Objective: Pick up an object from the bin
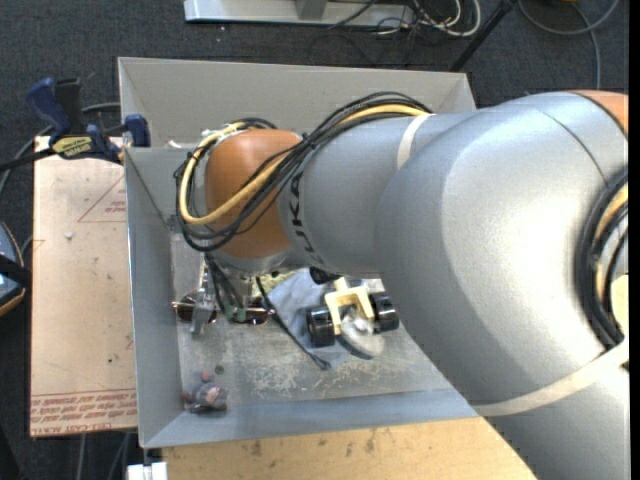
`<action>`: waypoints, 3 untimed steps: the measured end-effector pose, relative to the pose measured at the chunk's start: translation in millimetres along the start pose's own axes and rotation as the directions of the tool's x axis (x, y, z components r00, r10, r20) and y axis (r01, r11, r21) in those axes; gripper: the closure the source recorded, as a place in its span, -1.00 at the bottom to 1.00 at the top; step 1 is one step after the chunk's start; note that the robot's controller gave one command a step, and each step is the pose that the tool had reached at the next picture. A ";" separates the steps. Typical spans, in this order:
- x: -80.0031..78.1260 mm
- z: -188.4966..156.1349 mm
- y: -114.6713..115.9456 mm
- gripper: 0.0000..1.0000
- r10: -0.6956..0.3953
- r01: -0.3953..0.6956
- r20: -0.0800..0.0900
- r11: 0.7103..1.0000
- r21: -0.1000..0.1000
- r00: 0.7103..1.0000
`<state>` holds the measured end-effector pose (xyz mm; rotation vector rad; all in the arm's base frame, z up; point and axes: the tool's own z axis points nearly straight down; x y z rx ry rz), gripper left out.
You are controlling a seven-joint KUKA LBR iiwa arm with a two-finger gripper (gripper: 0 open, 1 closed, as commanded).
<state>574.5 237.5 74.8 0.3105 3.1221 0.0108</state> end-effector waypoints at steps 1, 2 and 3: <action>46.2 -121.4 -61.9 1.00 0.059 -0.059 -0.003 0.998 0.007 0.998; 46.2 -121.4 -61.7 1.00 0.059 -0.059 -0.003 0.998 0.006 0.998; 51.6 -153.3 -78.9 1.00 0.060 -0.060 -0.006 0.998 0.008 0.998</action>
Offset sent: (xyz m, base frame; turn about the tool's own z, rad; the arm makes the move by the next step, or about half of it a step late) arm 0.0000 0.0000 0.0000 0.0000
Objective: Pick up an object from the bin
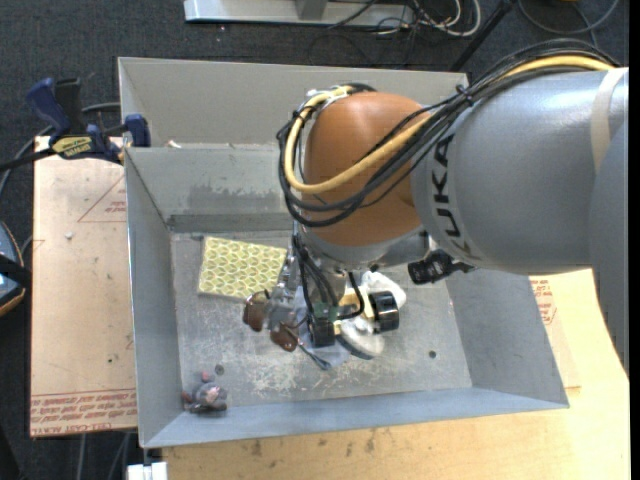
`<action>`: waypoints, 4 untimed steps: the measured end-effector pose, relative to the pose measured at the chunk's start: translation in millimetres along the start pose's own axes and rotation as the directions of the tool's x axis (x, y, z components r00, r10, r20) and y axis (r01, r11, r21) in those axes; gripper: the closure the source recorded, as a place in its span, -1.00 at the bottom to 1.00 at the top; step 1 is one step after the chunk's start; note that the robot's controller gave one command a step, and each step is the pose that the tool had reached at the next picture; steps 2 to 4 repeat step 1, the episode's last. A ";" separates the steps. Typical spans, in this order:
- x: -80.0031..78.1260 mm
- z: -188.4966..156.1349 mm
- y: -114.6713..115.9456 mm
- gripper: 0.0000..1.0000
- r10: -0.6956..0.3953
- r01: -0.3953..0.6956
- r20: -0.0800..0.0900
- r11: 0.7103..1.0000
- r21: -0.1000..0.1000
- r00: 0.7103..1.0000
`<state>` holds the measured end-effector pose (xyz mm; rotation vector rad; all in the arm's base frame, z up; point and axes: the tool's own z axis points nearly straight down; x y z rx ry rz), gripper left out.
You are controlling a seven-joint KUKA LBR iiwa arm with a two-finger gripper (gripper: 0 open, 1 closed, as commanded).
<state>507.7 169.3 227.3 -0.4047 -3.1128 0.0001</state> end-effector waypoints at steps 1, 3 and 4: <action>-30.8 -57.4 3.6 1.00 0.010 -0.010 0.001 1.000 -0.001 1.000; -30.8 -57.4 3.6 1.00 0.010 -0.010 0.001 1.000 -0.001 1.000; -30.8 -57.4 3.6 1.00 0.010 -0.010 0.001 1.000 -0.001 1.000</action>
Offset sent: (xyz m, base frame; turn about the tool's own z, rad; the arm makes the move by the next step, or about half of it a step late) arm 0.0665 -0.0255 -0.0886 0.1840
